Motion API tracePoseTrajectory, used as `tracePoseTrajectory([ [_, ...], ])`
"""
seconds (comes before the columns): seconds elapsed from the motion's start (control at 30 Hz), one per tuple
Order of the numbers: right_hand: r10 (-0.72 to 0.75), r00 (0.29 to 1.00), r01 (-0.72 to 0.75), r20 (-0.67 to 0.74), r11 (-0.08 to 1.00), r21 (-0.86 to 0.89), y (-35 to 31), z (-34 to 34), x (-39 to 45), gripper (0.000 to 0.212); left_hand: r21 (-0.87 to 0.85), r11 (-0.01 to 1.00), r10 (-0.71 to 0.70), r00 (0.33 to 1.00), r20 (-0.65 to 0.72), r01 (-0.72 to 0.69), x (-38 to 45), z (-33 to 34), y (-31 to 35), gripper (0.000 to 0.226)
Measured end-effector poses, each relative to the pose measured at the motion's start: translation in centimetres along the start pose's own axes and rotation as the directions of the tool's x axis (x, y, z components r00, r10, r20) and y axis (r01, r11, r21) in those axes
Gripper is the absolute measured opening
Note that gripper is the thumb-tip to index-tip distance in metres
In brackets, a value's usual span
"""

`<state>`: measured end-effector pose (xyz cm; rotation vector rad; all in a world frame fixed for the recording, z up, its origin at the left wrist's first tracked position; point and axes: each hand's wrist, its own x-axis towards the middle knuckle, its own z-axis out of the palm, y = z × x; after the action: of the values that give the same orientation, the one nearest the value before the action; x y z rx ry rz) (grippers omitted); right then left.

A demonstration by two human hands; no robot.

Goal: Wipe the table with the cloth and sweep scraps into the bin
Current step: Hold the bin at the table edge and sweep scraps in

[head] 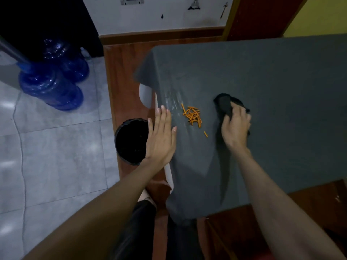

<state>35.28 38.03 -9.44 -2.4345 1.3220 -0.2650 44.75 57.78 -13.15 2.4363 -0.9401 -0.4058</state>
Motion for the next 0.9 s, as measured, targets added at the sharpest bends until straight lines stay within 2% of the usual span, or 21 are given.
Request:
tracePoseTrajectory([
  [0.07, 0.059, 0.998, -0.055, 0.024, 0.990, -0.127, -0.4, -0.5, -0.5, 0.055, -0.031, 0.999, 0.018, 1.000, -0.002, -0.018, -0.2, -0.6, -1.6, 0.056],
  [0.1, 0.040, 0.999, -0.043, -0.020, 0.986, -0.160, -1.4, -0.6, -0.9, 0.060, -0.037, 0.999, 0.006, 1.000, -0.012, -0.007, -0.4, -0.8, -2.6, 0.056],
  [0.13, -0.020, 0.997, 0.007, -0.079, 0.987, -0.158, -2.9, -0.4, -1.5, 0.063, -0.043, 0.999, -0.022, 1.000, -0.022, 0.021, -0.6, -1.0, -3.8, 0.055],
  [0.2, -0.227, 0.967, 0.220, -0.117, 0.973, -0.072, -6.7, 1.0, -2.9, 0.060, -0.065, 0.992, -0.110, 0.993, -0.036, 0.107, -1.2, -1.2, -6.3, 0.054],
  [0.27, -0.416, 0.909, 0.414, 0.006, 0.905, 0.095, -11.2, 4.0, -4.5, 0.055, -0.108, 0.972, -0.213, 0.976, -0.044, 0.207, -1.9, -1.1, -9.2, 0.055],
  [0.33, -0.509, 0.843, 0.474, 0.175, 0.855, 0.209, -15.0, 8.2, -5.7, 0.052, -0.124, 0.938, -0.330, 0.943, -0.029, 0.325, -2.6, -0.4, -12.4, 0.060],
  [0.43, -0.558, 0.732, 0.543, 0.390, 0.824, 0.159, -17.8, 16.3, -6.0, 0.052, -0.108, 0.895, -0.432, 0.901, 0.039, 0.433, -3.5, 2.1, -17.6, 0.066],
  [0.57, -0.447, 0.650, 0.555, 0.615, 0.832, 0.019, -16.9, 28.4, -4.2, 0.049, -0.067, 0.871, -0.473, 0.867, 0.159, 0.487, -4.2, 8.5, -24.2, 0.069],
  [0.67, -0.322, 0.599, 0.533, 0.733, 0.844, -0.065, -14.5, 36.4, -2.4, 0.055, -0.162, 0.793, -0.562, 0.807, 0.180, 0.588, -4.6, 13.9, -28.7, 0.068],
  [0.77, -0.208, 0.600, 0.479, 0.772, 0.866, -0.140, -12.1, 42.5, -0.1, 0.060, -0.256, 0.689, -0.650, 0.735, 0.193, 0.678, -4.6, 18.9, -32.5, 0.067],
  [0.9, -0.069, 0.609, 0.393, 0.790, 0.892, -0.226, -9.6, 48.1, 2.3, 0.072, -0.392, 0.459, -0.767, 0.578, 0.278, 0.797, -3.7, 23.7, -35.5, 0.066],
])
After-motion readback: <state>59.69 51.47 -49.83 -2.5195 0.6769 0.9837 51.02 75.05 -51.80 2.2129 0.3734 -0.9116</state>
